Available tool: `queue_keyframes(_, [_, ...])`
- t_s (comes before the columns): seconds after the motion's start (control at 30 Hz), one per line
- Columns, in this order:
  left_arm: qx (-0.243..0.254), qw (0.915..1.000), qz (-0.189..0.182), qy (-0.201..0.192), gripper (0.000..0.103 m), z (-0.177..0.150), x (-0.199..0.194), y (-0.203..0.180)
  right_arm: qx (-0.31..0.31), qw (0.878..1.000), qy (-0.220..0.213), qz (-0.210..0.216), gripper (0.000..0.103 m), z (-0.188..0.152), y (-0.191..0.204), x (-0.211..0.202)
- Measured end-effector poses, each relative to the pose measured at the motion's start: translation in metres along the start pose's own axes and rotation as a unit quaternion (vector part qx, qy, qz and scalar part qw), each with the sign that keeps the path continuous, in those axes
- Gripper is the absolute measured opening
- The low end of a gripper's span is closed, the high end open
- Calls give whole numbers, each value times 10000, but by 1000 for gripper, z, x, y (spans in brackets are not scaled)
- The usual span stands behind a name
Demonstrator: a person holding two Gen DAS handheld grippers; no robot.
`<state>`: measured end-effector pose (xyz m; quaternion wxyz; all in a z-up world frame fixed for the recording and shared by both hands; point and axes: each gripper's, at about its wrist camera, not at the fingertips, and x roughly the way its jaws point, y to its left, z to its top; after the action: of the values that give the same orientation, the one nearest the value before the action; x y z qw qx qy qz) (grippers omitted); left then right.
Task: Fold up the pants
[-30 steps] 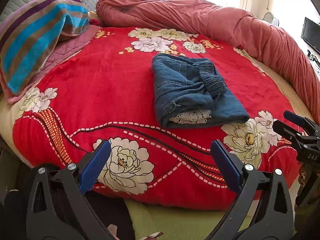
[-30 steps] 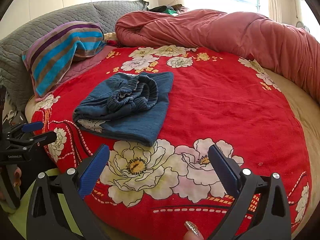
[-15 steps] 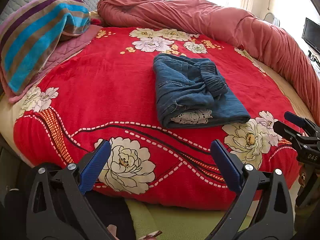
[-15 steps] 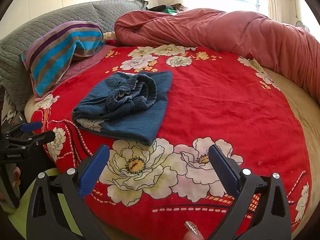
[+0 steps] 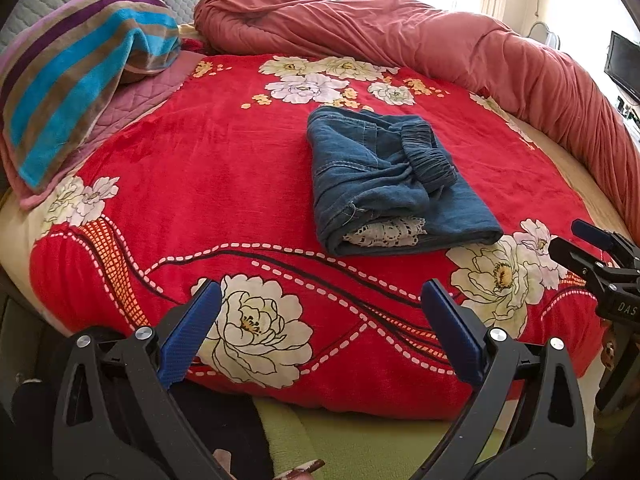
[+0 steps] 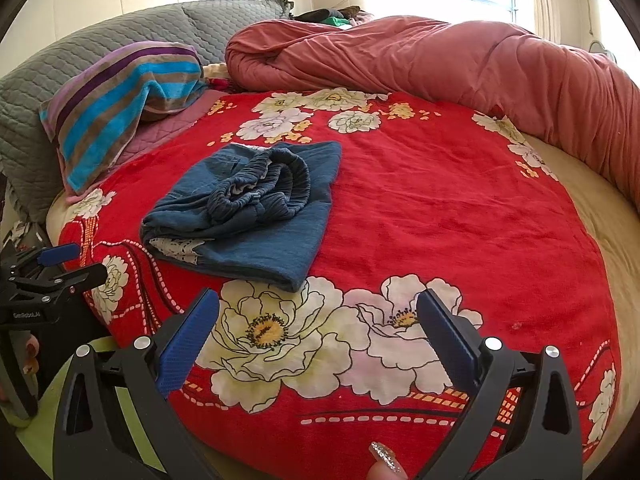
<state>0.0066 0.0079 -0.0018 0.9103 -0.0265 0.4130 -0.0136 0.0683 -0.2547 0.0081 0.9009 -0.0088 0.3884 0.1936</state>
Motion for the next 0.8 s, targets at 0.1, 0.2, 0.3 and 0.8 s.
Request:
queue_keyframes(0.1, [4,10000,3,0,93,0,0,0,-1,10000,3,1,98,1,0,0])
queue_keyframes(0.2, [21,10000,29,-11,93,0,0,1,-1,10000,7,-4,98,1,0,0])
queue_keyframes(0.3, [19,10000,45,-14,93,0,-1,1,-2,10000,1,0,98,1,-1,0])
queue_keyframes(0.8, [-66,9998,-173,72,93,2,2,7,261,9994,61,-203,98,2,-20,7])
